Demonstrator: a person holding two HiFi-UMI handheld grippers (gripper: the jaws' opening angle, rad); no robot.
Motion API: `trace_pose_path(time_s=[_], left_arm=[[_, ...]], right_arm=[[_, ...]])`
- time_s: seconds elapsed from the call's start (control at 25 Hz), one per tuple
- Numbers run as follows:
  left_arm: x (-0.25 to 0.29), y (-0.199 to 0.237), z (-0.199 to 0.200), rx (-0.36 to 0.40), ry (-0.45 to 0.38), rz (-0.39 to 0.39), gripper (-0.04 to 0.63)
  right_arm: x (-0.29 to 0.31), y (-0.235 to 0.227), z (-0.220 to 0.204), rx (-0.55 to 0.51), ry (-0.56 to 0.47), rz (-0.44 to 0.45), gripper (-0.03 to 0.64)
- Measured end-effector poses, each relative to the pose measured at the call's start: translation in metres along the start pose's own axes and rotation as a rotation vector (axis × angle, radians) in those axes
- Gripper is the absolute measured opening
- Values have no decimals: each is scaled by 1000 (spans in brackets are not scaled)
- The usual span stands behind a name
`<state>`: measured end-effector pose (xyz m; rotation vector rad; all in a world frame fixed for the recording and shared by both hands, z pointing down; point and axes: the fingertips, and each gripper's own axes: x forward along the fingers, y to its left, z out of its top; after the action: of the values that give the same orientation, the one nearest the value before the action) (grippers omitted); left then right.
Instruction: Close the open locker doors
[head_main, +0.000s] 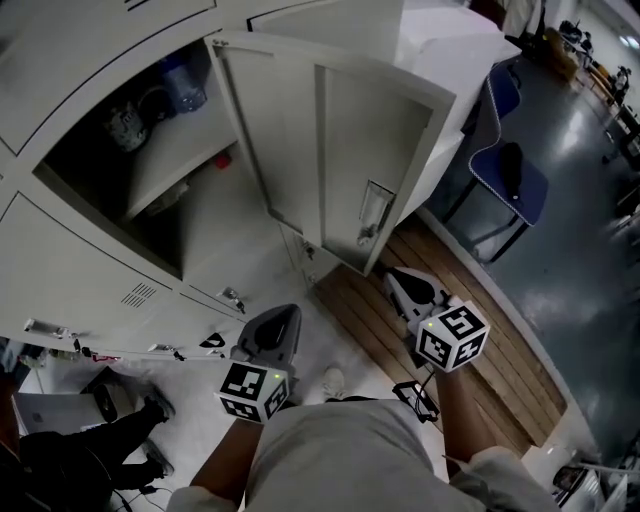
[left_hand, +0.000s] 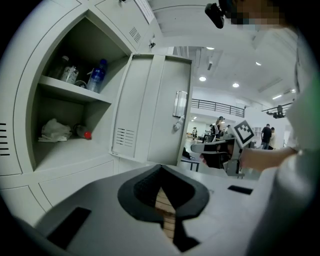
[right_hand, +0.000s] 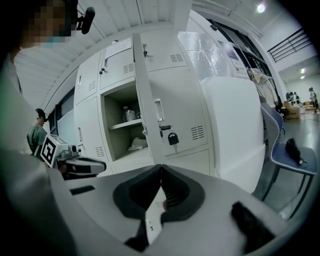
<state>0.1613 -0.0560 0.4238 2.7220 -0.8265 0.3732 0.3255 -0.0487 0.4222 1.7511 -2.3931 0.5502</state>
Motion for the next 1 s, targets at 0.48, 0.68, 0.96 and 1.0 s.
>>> trace_pose_path(time_s=[0.48,0.68,0.96,1.0], left_arm=[[2,4,2,-7,-12,70,14],[-2,8,1,-12,-10,98,14],[-8,16,-2,-18,-5,133,14],[-9,17,-3,-18,-4,137,14]], right_arm=[[17,-21,13,-32,-7,41,28],[26,-26,12,-34,5,56,28],[35,-30,14,-36,9,69,28],[35,-31,14,-35,8,70,28]])
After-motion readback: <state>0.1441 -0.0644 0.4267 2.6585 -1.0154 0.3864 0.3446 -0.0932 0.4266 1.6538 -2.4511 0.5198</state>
